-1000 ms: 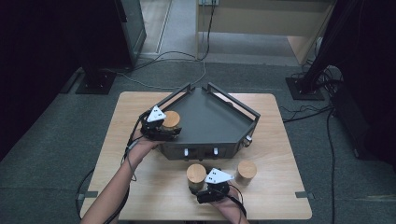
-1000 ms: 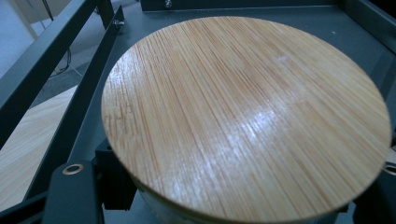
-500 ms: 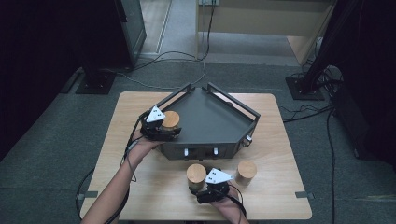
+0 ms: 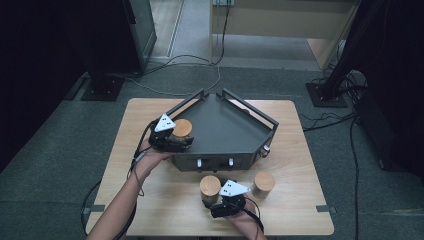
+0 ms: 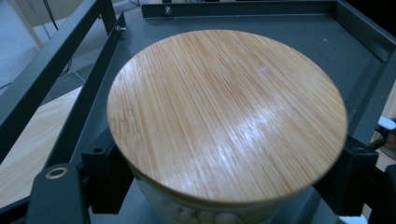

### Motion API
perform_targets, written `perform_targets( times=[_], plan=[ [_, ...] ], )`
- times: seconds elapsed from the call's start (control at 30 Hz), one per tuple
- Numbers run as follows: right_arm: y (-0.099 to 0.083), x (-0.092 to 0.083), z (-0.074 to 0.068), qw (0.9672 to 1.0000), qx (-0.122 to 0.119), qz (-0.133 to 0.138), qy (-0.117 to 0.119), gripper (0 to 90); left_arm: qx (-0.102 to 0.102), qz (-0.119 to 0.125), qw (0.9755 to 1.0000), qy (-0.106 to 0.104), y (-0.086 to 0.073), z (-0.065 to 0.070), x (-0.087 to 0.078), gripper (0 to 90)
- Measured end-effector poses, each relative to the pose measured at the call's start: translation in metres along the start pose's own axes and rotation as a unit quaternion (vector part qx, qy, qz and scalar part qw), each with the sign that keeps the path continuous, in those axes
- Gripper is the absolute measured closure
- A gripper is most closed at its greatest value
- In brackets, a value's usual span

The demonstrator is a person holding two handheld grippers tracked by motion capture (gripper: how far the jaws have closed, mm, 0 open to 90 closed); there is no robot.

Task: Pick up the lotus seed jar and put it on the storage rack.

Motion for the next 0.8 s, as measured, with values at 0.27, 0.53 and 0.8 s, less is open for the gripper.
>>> perform_targets(
  times=[0.27,0.53,0.8],
  plan=[
    [0.000,0.000,0.000,1.0000,0.001,0.001,-0.001,12.2,-0.009,0.006,0.9999,-0.001,-0.005,0.001,-0.006,12.0],
    [0.000,0.000,0.001,1.0000,0.002,0.001,0.000,12.1,-0.019,0.001,0.9998,0.008,-0.006,0.006,-0.012,12.0],
    [0.000,0.000,0.001,1.0000,0.004,0.001,0.001,12.2,-0.019,0.002,0.9997,0.013,-0.008,0.006,-0.018,12.0]
  ],
)
Point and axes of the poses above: each handheld gripper's, and its own axes: x roughly forward along the jaws, y roughly out of its top, z roughly to its right, the point moved 2 cm from there along x, roughly forward along the jaws, and after that the axes turned 2 degrees about z, right-handed, at the moved point
